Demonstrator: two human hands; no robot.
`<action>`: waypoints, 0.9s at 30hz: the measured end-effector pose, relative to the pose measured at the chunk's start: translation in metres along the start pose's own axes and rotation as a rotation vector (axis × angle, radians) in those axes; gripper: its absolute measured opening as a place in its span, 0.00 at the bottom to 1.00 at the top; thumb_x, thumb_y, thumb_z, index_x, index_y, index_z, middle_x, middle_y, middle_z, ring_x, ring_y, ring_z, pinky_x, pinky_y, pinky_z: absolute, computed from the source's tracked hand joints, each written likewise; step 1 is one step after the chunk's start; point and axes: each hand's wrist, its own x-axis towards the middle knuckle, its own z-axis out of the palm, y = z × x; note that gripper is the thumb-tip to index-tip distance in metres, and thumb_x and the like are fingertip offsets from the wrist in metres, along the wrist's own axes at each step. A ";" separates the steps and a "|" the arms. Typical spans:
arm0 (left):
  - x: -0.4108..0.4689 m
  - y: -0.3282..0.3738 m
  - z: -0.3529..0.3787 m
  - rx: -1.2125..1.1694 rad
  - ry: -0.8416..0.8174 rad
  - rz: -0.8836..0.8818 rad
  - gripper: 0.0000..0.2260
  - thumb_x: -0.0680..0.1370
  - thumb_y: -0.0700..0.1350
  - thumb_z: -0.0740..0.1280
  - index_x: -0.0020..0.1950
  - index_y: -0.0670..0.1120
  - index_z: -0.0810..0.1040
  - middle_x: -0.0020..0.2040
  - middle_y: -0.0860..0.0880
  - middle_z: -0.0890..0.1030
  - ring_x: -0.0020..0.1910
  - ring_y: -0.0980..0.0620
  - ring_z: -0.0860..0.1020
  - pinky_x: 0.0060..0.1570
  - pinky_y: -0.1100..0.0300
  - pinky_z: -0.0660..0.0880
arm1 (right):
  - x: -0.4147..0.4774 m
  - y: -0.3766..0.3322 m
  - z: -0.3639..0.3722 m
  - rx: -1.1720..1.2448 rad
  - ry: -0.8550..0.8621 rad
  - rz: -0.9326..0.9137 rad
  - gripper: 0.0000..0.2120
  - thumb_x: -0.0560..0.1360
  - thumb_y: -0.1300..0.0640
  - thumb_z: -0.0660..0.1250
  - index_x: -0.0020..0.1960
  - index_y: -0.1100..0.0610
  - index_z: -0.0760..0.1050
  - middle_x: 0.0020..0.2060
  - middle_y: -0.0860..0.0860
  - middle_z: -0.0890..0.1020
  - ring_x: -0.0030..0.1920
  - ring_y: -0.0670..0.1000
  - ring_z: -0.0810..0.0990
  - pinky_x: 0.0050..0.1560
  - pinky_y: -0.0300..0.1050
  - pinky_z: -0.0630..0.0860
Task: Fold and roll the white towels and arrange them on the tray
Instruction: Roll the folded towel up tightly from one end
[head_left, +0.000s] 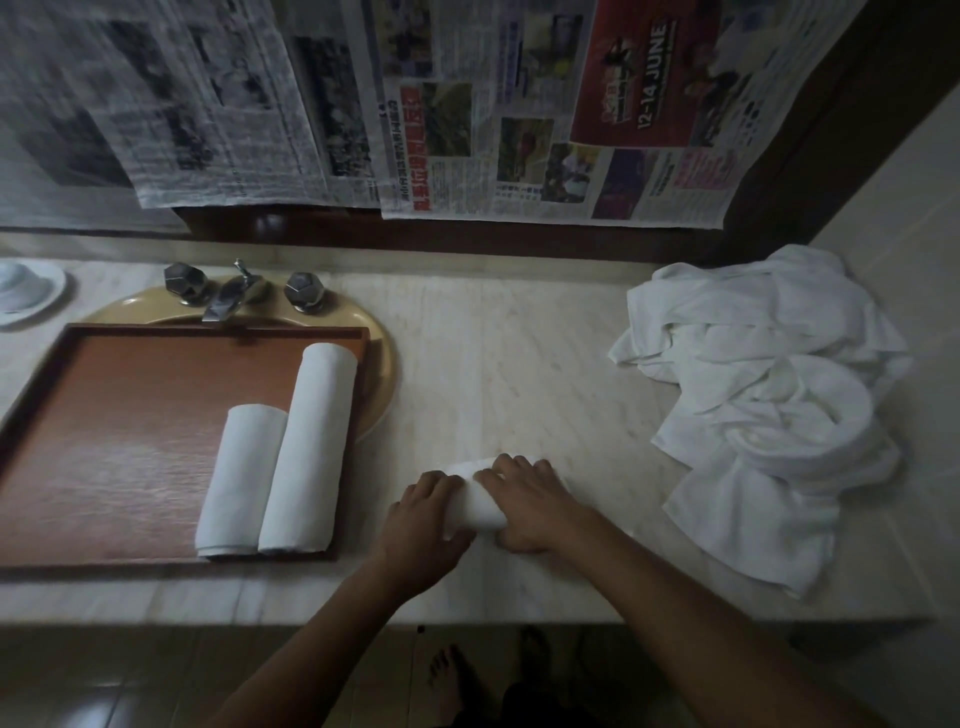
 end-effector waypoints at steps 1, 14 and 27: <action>0.000 0.000 -0.002 -0.067 -0.010 -0.023 0.30 0.74 0.63 0.68 0.72 0.49 0.73 0.68 0.51 0.73 0.59 0.48 0.77 0.54 0.53 0.76 | -0.002 0.001 -0.001 0.018 -0.022 0.002 0.36 0.69 0.45 0.74 0.73 0.51 0.65 0.66 0.54 0.68 0.66 0.58 0.69 0.64 0.58 0.67; -0.024 0.004 0.000 -0.294 -0.102 -0.293 0.21 0.79 0.62 0.69 0.69 0.57 0.75 0.59 0.49 0.75 0.55 0.49 0.77 0.50 0.58 0.71 | -0.044 -0.007 0.002 0.244 0.014 0.046 0.36 0.70 0.30 0.68 0.72 0.46 0.70 0.67 0.48 0.76 0.64 0.52 0.74 0.65 0.51 0.70; -0.012 0.013 -0.001 -0.385 -0.078 -0.454 0.22 0.77 0.63 0.69 0.67 0.54 0.76 0.58 0.47 0.78 0.52 0.48 0.79 0.49 0.51 0.82 | -0.070 0.012 0.038 0.194 0.229 0.045 0.39 0.77 0.35 0.61 0.83 0.42 0.49 0.83 0.49 0.45 0.82 0.56 0.42 0.80 0.63 0.47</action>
